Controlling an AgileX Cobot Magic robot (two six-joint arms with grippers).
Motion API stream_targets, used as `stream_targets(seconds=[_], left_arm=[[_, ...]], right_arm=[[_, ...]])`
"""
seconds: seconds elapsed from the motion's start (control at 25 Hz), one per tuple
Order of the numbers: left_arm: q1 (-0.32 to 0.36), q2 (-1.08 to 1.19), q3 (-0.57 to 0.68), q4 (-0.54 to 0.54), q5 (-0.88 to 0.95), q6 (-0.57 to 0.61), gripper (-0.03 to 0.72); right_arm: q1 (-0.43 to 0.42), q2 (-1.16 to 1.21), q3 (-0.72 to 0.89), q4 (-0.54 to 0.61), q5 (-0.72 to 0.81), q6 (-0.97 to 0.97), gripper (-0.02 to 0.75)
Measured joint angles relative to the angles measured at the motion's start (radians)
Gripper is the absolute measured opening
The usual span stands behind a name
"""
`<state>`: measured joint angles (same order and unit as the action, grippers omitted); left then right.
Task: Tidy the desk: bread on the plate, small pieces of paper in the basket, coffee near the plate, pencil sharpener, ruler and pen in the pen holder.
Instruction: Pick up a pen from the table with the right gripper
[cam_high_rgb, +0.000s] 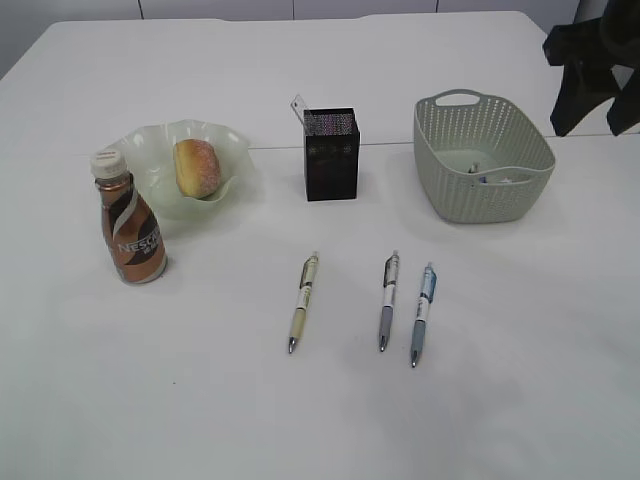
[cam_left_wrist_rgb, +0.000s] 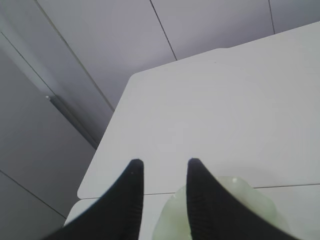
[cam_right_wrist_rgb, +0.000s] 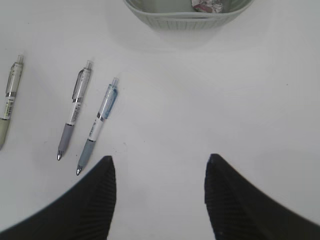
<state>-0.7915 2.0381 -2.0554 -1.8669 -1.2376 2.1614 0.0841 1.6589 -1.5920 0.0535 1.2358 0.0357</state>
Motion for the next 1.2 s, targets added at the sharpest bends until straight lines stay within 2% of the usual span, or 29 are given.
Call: stream_targets(seconds=[0.2,0.68,1.0,1.2], left_arm=[[-0.040,0.000,0.000,0.000,0.000,-0.023,0.204],[-0.085,0.000,0.000,0.000,0.000,-0.052,0.199],[-0.098,0.000,0.000,0.000,0.026,-0.232,0.199],[-0.143,0.000,0.000,0.000,0.188,-0.334,0.199]], right_arm=[[0.000,0.000,0.000,0.000,0.000,0.000,0.447],[0.000,0.000,0.000,0.000,0.002,0.000,0.447],[0.000,0.000,0.000,0.002,0.002,0.002,0.447],[0.000,0.000,0.000,0.002,0.002,0.002,0.447]])
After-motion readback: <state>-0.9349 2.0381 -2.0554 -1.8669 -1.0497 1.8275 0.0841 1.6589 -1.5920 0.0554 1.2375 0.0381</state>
